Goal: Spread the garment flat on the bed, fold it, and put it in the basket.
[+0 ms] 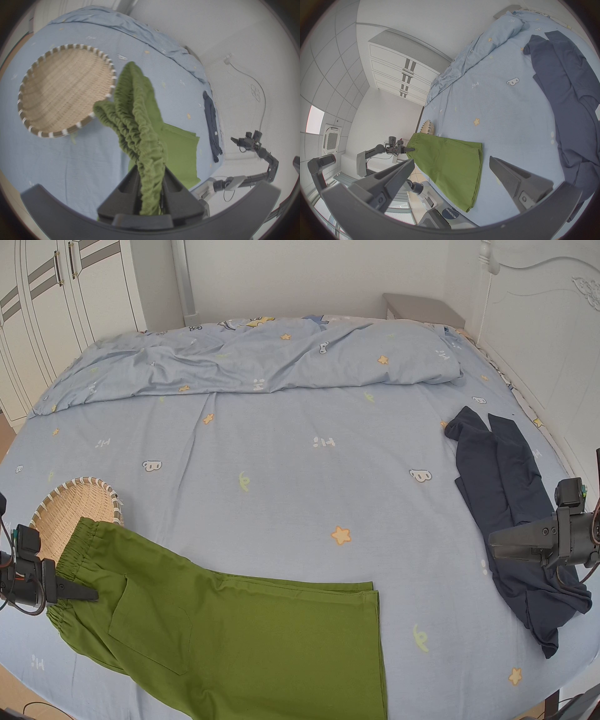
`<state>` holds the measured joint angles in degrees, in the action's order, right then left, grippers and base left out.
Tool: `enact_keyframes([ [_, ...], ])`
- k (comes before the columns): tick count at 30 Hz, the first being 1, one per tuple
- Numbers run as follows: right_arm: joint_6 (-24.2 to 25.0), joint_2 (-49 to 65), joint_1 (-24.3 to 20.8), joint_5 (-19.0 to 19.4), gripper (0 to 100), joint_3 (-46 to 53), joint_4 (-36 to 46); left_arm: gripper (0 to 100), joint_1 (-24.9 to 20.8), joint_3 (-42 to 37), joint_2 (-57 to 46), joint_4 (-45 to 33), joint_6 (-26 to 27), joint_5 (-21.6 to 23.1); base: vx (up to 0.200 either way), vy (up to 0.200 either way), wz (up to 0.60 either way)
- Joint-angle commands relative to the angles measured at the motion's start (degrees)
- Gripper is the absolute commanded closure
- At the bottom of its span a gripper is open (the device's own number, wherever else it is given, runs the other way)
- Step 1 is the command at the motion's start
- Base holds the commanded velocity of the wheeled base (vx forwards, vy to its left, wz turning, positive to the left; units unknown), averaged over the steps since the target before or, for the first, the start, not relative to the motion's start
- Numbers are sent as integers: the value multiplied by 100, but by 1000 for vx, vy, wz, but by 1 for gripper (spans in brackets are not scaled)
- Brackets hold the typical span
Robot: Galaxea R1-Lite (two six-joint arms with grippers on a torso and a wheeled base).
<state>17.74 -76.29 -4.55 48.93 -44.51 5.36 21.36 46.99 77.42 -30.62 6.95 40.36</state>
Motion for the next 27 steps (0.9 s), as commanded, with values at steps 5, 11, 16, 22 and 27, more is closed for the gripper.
enact_keyframes([
  [5, -7, -18, -64, -68, 0, 30, 26, 100, -2698, 987, -465, -313, -985, -960, 0, 0, 0],
  [11, -7, -35, -55, -77, 0, 47, 9, 100, -3999, 1198, -465, -93, -1372, -1312, 0, 0, 0],
  [16, -7, 0, -64, -103, 0, 47, 26, 100, -4720, 1145, -272, 206, -1398, -1461, 0, 0, 0],
  [22, -7, 9, -108, -156, 0, 56, 35, 100, -5537, 1180, 370, 557, -1653, -1953, 0, 0, 0],
  [27, -33, -53, -125, -156, 0, 83, 26, 100, -6012, 1128, 722, 962, -2347, -2296, 0, 0, 0],
])
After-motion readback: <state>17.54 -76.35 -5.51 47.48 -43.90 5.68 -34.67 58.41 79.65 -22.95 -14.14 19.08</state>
